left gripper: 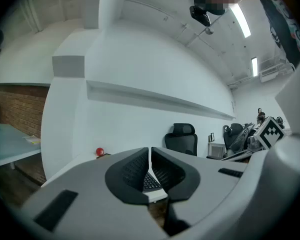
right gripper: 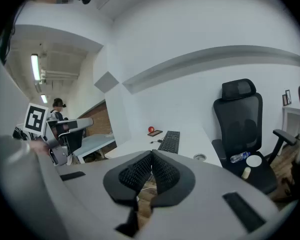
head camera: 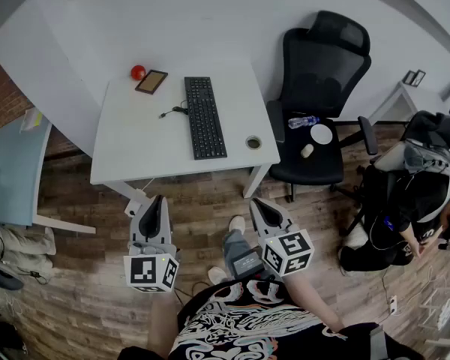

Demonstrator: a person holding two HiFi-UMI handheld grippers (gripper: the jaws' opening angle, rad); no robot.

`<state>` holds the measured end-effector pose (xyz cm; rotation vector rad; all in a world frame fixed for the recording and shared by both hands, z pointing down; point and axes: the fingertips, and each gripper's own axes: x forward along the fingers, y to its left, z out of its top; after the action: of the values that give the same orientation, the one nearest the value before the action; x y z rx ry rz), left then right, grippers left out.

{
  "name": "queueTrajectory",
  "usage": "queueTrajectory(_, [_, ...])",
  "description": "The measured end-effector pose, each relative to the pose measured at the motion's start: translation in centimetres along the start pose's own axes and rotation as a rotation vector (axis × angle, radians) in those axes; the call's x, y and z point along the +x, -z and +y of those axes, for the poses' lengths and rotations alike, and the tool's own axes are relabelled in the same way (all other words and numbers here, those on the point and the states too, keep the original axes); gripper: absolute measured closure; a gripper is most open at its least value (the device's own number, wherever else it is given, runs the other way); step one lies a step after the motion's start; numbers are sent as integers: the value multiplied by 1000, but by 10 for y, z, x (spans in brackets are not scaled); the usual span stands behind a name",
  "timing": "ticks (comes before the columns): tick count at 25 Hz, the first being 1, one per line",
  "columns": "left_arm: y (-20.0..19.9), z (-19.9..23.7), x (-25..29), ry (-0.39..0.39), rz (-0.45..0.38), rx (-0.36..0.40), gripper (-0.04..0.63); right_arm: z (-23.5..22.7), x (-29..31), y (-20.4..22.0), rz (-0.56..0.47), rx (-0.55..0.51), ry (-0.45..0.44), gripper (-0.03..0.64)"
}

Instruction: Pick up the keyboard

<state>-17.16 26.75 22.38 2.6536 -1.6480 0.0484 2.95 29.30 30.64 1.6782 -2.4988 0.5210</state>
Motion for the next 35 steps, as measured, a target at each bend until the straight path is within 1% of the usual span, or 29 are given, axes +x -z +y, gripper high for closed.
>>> queueTrajectory(3, [2,-12,-27,3,12,-12,565,14,-27,8,-16,11,7,589])
queueTrajectory(5, [3,-17,-40,-1,19,-3,565,20,-40,8,-29,9,10,589])
queueTrajectory(7, [3,-19,-48,-8,20,-1,565,25,-49,4,-44,-5,16,589])
queueTrajectory(12, [4,-22,-58,-6,13,-32,565,31,-67,-5,-73,-35,36,589])
queueTrajectory(19, [10,-32,-64,15,13,-64,565,40,-77,-4,-105,-38,24,588])
queueTrajectory(23, [10,-21,-68,-8,0,-77,565,52,-72,-8,-119,-6,-27,588])
queueTrajectory(26, [7,-14,-59,-19,-10,-56,565,51,-64,-19,-156,37,-57,588])
queueTrajectory(28, [7,-9,-45,-12,-8,-42,565,48,-51,-25,-164,-3,-48,588])
queueTrajectory(31, [11,2,-19,9,-15,-66,565,39,-24,-30,-146,-97,-4,588])
queueTrajectory(33, [14,10,1,16,-6,-74,565,31,-4,-36,-146,-111,7,588])
queueTrajectory(35, [16,19,21,12,11,-62,565,17,17,-45,-146,-100,34,588])
